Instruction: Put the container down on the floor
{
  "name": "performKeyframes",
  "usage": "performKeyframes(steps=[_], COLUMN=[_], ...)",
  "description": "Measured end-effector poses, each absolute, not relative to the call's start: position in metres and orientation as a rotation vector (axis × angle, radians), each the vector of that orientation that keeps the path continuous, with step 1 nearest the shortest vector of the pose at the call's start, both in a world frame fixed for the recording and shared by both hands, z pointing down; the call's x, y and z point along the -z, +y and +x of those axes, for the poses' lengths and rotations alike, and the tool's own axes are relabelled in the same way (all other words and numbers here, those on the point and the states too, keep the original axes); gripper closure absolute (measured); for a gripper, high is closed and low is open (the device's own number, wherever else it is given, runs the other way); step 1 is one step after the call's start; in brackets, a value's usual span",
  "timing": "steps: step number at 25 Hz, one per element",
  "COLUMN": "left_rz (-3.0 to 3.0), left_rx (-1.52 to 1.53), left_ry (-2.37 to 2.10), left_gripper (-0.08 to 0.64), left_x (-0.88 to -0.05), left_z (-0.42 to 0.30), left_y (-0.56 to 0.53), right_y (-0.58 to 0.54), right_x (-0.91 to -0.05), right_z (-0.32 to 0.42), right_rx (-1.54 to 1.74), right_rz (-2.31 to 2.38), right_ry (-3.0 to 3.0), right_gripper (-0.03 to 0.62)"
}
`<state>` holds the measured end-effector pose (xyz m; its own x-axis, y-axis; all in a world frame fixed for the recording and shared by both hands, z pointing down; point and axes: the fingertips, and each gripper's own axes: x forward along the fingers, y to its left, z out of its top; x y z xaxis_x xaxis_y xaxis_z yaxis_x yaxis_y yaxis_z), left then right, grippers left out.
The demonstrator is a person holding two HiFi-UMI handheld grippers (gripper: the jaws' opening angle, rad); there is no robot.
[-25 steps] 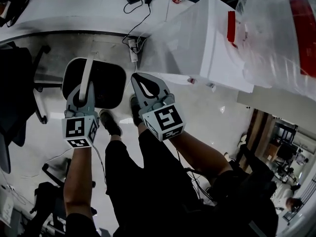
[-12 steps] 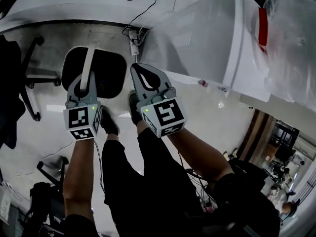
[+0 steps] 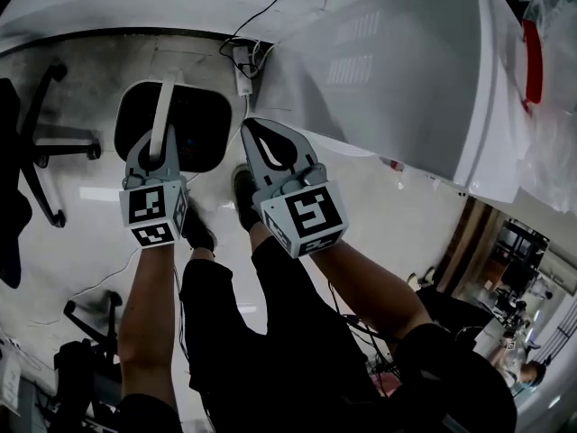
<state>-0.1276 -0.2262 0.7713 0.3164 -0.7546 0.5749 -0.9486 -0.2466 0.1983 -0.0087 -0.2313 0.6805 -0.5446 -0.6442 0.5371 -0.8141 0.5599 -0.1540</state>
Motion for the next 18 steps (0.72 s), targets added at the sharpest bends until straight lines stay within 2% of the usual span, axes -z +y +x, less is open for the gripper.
performKeyframes(steps=[18], left_rz=[2.026], left_rx=[-0.594], left_ry=[-1.473], left_gripper=[0.548], left_x=[-0.88], left_z=[-0.12], left_y=[-0.237], right_y=[-0.233], right_x=[-0.739], right_z=[0.001], right_rx=[-0.587], right_rz=[1.135], right_ry=[-2.344], right_gripper=[0.584])
